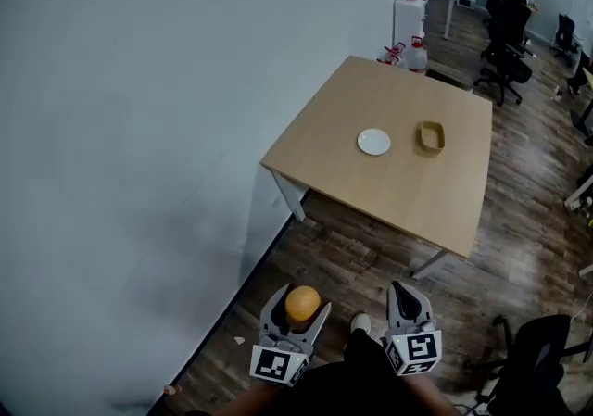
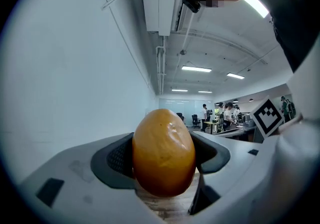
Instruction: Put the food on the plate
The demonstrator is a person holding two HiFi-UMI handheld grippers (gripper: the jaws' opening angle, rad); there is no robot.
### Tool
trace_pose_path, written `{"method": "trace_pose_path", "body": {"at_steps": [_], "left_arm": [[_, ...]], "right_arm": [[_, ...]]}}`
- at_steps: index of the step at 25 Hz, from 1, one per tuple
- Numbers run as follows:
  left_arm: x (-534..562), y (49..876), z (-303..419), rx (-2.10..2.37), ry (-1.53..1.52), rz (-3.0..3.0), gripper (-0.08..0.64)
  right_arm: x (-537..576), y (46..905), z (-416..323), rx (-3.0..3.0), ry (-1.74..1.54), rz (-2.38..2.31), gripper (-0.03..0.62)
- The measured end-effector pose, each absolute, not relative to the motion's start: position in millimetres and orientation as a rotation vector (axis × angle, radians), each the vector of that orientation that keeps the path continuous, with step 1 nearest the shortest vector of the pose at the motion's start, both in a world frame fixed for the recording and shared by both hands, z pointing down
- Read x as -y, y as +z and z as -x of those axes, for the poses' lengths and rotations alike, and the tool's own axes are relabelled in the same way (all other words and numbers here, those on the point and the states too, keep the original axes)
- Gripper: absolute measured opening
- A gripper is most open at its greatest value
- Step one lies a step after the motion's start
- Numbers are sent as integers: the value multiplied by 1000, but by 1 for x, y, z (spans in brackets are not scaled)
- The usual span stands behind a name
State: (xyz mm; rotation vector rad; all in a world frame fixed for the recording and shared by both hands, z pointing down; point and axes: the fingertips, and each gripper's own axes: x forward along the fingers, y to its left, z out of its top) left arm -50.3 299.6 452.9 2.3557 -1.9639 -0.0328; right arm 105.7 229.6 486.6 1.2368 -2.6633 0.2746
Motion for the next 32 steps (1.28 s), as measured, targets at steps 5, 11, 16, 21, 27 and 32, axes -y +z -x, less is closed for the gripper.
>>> {"method": "trace_pose_path", "body": {"at_steps": [5,11,16,21,27,32], "left_arm": [[-224,453,39,1969,-18,-2337,321],[-172,462,31,1966,-18,-2261,321],[-142,475,17,1920,-7,-2217,321],[-127,468,4,1895,-25,-2252,321],[-90,471,0,1846,-46,-2308,321],[-57,489,3,1750,3,-2358,321]], "right_arm": [[-172,494,-121,2673,309,-1233,60],[-123,499,-136,2696,344,-1235,60],[-98,507,-149,2683,414,-1238,60],[-97,504,-152,2681,413,-1237,60],[-70,506,-154,2655,372,-1270,60],[-43,510,-153,2612,378,-1322,60]]}}
